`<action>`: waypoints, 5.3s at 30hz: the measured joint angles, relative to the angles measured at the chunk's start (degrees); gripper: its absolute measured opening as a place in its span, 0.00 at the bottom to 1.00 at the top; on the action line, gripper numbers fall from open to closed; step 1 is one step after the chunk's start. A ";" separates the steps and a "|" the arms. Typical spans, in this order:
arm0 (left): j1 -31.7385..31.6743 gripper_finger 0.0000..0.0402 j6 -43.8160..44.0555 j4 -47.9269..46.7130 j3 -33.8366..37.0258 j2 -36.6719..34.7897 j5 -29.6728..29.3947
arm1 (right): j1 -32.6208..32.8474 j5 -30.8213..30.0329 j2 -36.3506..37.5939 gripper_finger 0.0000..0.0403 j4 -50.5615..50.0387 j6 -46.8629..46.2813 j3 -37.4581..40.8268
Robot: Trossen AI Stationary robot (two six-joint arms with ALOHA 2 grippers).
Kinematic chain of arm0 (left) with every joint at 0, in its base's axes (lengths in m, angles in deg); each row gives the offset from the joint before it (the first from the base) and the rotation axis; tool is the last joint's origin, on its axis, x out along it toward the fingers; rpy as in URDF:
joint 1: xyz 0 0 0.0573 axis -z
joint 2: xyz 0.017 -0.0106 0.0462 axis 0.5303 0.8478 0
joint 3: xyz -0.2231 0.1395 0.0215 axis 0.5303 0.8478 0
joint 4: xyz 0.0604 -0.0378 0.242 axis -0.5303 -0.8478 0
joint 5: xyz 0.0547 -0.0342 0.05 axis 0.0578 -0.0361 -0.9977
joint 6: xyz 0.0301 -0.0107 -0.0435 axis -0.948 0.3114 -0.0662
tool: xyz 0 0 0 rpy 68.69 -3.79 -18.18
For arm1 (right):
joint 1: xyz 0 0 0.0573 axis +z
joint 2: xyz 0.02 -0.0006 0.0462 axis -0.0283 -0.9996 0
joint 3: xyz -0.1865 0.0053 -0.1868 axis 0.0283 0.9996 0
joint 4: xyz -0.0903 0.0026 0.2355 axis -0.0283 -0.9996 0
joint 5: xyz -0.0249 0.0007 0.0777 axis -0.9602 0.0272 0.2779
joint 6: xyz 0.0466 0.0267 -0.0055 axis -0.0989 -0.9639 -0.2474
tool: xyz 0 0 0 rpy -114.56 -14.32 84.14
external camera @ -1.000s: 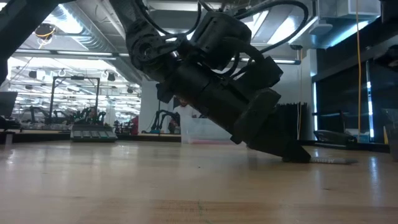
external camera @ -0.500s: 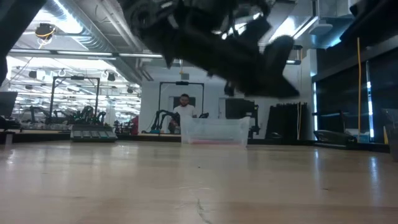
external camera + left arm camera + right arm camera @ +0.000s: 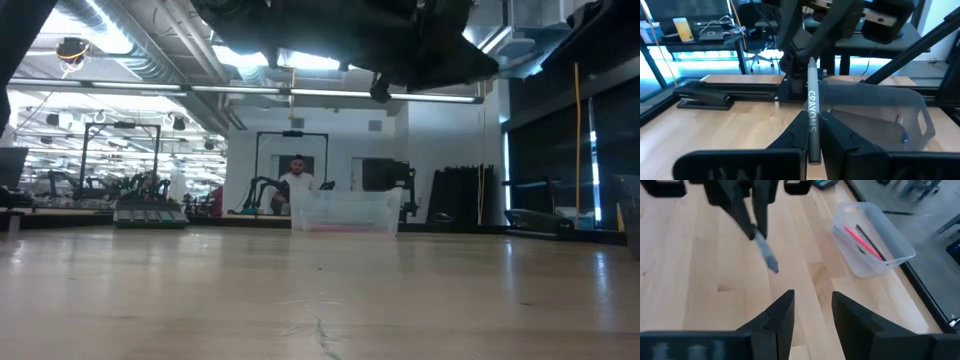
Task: Sort crayons/erasers/pens/pencils in bins
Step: Put the gray crayon into the black bin, then put the blue crayon into the black bin
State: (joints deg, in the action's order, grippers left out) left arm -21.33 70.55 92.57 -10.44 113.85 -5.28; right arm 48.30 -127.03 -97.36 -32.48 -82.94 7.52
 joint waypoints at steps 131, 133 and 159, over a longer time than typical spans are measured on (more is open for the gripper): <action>2.62 0.28 4.50 -9.14 -0.04 -3.30 4.87 | 8.34 35.53 -3.10 0.21 4.19 -26.11 4.68; 2.65 0.28 4.58 -9.91 -0.07 -3.30 4.85 | 8.34 36.83 -3.97 0.26 4.14 -25.57 4.68; 20.59 0.28 15.14 -37.18 -0.33 -11.50 12.17 | 8.17 14.29 -3.80 0.43 10.35 -0.82 -0.85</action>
State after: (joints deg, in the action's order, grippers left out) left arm -0.74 85.69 55.38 -10.76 102.35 6.89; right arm 56.47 -112.74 -101.16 -22.12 -83.77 6.67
